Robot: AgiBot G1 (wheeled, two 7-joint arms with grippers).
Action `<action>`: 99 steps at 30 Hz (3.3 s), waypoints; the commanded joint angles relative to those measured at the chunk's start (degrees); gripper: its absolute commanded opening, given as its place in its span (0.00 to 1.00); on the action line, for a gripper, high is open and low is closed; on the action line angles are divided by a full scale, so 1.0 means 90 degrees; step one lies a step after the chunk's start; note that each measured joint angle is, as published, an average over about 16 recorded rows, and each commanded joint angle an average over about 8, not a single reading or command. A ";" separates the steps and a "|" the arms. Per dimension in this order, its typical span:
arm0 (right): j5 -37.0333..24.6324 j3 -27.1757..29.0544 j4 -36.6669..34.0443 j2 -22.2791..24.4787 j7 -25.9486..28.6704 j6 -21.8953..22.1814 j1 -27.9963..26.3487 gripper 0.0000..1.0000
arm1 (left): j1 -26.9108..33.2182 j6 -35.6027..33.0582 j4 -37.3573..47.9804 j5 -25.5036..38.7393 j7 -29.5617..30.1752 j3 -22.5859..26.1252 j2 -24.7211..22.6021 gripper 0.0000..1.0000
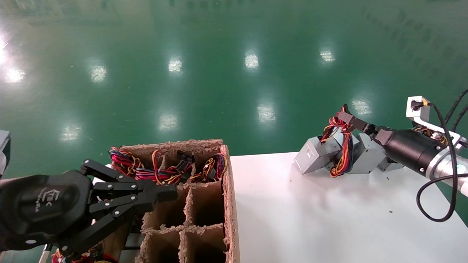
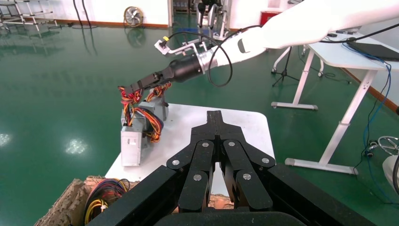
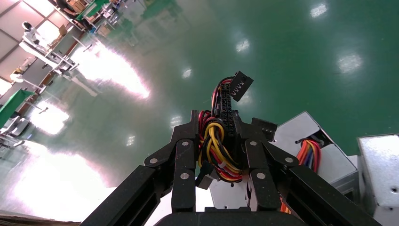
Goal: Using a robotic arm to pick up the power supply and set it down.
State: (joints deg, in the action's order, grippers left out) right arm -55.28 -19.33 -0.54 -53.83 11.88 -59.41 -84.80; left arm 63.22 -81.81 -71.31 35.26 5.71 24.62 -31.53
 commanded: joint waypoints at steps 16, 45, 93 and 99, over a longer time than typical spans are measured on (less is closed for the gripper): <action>-0.0054 -0.0038 -0.0007 -0.0161 -0.0010 0.0305 0.0010 0.57 | 0.0000 0.0000 0.0000 0.0000 0.0000 0.0000 0.0000 0.00; 0.0010 0.0009 0.0031 0.0112 -0.0054 0.0062 0.0148 1.00 | 0.0000 0.0000 0.0000 0.0000 0.0000 0.0000 0.0000 0.00; 0.1008 0.0408 0.4101 0.1214 -0.0779 -0.1631 0.1326 1.00 | -0.0001 0.0001 0.0003 0.0000 -0.0001 0.0000 0.0001 1.00; 0.1095 0.0401 0.4840 0.1371 -0.0662 -0.1862 0.1550 1.00 | -0.0001 0.0001 0.0003 -0.0001 -0.0001 0.0000 0.0001 1.00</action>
State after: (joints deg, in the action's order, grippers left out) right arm -45.42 -15.72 43.03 -41.49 5.93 -76.17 -70.85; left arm 63.21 -81.79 -71.29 35.26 5.70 24.62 -31.53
